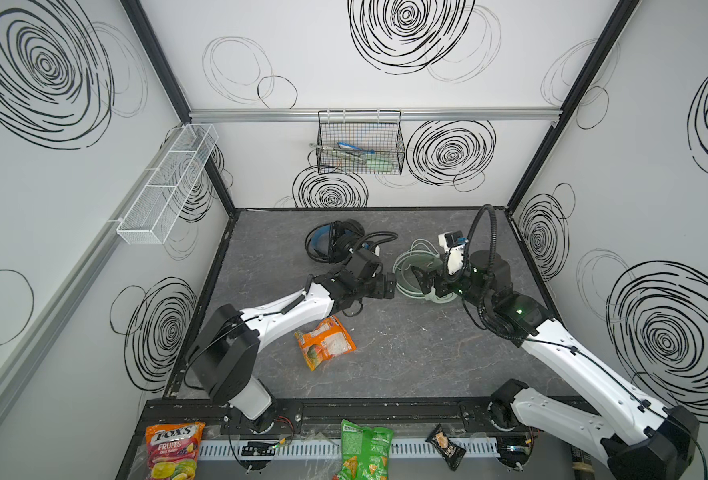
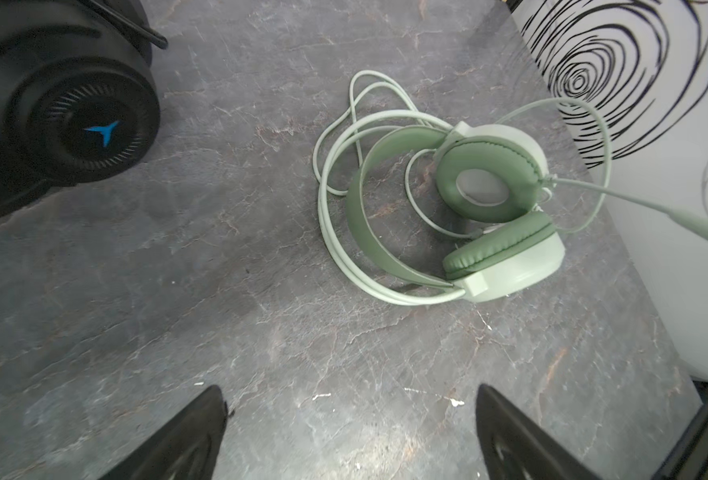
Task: Wrap the headphones
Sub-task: 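Move the left gripper to the green headset and grasp its headband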
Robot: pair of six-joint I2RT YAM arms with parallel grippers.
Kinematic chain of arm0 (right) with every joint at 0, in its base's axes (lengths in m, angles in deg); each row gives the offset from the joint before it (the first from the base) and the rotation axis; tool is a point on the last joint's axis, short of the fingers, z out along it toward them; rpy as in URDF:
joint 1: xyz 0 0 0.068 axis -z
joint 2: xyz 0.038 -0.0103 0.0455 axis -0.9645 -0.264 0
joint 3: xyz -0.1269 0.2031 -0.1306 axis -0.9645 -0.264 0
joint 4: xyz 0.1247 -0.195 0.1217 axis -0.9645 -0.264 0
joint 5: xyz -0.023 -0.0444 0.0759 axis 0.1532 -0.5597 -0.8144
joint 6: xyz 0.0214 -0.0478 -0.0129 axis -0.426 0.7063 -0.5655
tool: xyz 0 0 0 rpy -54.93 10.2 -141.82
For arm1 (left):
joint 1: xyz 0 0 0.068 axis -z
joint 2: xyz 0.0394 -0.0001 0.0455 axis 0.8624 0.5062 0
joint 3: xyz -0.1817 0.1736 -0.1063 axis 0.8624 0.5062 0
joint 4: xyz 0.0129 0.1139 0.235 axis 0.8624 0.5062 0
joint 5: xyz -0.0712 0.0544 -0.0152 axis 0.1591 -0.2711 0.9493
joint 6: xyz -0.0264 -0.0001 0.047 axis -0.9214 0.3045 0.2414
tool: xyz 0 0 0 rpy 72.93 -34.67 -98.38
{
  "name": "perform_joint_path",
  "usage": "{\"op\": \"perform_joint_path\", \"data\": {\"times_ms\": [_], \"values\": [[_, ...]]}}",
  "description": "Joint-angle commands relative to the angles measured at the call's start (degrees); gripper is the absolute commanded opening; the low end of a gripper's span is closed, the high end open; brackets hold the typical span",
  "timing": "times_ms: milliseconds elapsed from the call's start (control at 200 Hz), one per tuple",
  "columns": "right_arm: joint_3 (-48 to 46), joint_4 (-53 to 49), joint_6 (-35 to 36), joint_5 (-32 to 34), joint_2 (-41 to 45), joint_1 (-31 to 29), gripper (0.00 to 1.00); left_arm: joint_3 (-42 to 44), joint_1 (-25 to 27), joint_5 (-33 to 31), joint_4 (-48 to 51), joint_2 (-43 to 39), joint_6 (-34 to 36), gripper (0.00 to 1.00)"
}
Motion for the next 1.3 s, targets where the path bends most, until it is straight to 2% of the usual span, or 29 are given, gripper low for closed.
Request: {"op": "perform_joint_path", "data": {"times_ms": [0, 175, 425, 545, 715, 845, 1046, 1296], "values": [[-2.8, 0.5, 0.0, -0.2, 3.5, 2.3, 0.97, -5.4, 0.6, -4.2, -1.9, 5.3, -3.2, 0.96], [-7.0, 1.2, 0.6, -3.6, 6.4, 8.0, 0.97, -13.6, 1.3, -4.4, -0.6, 15.4, -3.6, 0.96], [-9.9, 2.0, 2.2, -12.1, 7.8, 18.9, 0.97, -27.3, 0.9, -6.3, 4.3, 28.1, -2.3, 0.97], [-10.7, 3.3, 1.5, -16.6, 8.3, 23.1, 0.97, -30.3, 0.1, -7.1, 5.4, 32.0, -2.3, 1.0], [-11.7, 4.5, 0.9, -18.4, 8.2, 24.3, 0.97, -30.4, -0.6, -7.6, 5.6, 34.0, -1.9, 0.83], [-12.2, 4.6, 0.8, -18.1, 8.7, 24.7, 0.97, -27.3, -0.8, -7.2, 3.9, 32.8, -1.3, 0.75], [-12.3, 4.6, 0.7, -17.5, 9.4, 25.1, 0.97, -23.0, -0.8, -6.1, 2.0, 30.6, -0.2, 0.42], [-12.1, 4.2, 0.3, -17.1, 10.7, 25.1, 0.97, -16.5, -0.6, -5.9, -0.1, 25.2, 0.8, 0.27]]}}
